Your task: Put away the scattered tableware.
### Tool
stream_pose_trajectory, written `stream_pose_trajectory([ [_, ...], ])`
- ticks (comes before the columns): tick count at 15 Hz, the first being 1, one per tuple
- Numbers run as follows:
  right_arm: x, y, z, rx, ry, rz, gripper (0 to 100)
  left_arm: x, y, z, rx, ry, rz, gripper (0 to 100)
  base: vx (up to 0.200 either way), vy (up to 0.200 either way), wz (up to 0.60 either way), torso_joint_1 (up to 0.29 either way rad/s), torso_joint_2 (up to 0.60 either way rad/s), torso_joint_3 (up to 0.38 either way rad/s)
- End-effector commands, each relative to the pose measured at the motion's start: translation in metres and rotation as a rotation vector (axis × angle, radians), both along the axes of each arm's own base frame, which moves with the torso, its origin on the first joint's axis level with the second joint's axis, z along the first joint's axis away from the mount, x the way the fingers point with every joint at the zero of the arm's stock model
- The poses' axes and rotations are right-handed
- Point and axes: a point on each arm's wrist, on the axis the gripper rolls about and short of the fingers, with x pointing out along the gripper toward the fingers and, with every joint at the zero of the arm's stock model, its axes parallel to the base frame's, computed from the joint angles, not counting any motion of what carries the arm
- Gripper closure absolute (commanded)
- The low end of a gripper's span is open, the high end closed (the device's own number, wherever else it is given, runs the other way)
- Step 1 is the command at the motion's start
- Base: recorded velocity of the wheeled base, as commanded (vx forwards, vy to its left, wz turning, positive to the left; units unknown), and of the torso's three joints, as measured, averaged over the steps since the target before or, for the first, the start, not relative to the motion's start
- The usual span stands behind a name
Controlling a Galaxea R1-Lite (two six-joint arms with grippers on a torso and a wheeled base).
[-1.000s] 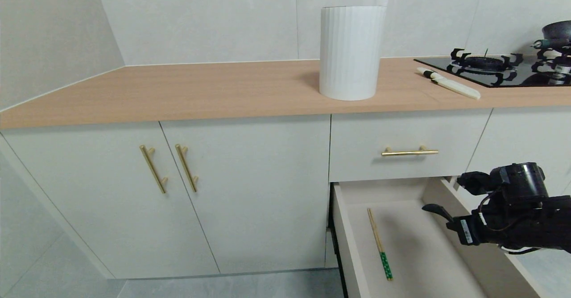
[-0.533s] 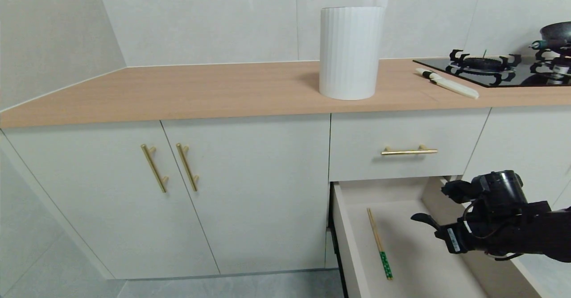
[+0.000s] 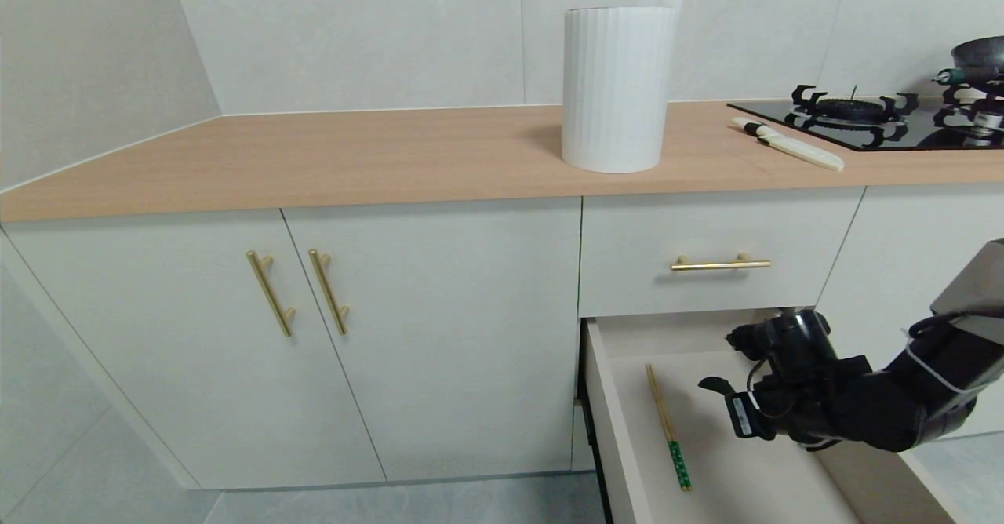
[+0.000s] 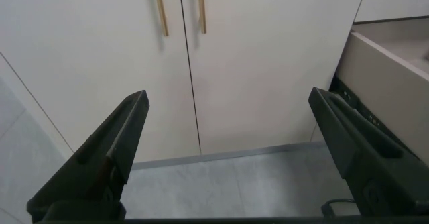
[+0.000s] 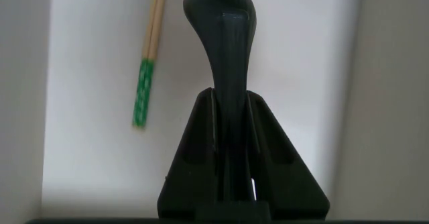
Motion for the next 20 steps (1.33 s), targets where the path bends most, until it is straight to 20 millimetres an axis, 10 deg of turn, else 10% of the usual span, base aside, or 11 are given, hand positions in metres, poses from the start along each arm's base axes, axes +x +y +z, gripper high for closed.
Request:
stream_pose_trajectory([
  [1,0.031,0.002,-0.025,-0.007,0.011,-0.021,100,0.0,0.0,0.0,0.0,0.001,0.0,0,0.0,0.0,0.0,0.0,0.0,0.0],
  [8,0.063,0.001,-0.072,-0.053,-0.035,-0.074,100,0.0,0.0,0.0,0.0,0.001,0.0,0,0.0,0.0,0.0,0.0,0.0,0.0],
  [20,0.068,-0.004,-0.079,-0.075,-0.037,-0.077,100,0.0,0.0,0.0,0.0,0.002,0.0,0,0.0,0.0,0.0,0.0,0.0,0.0],
])
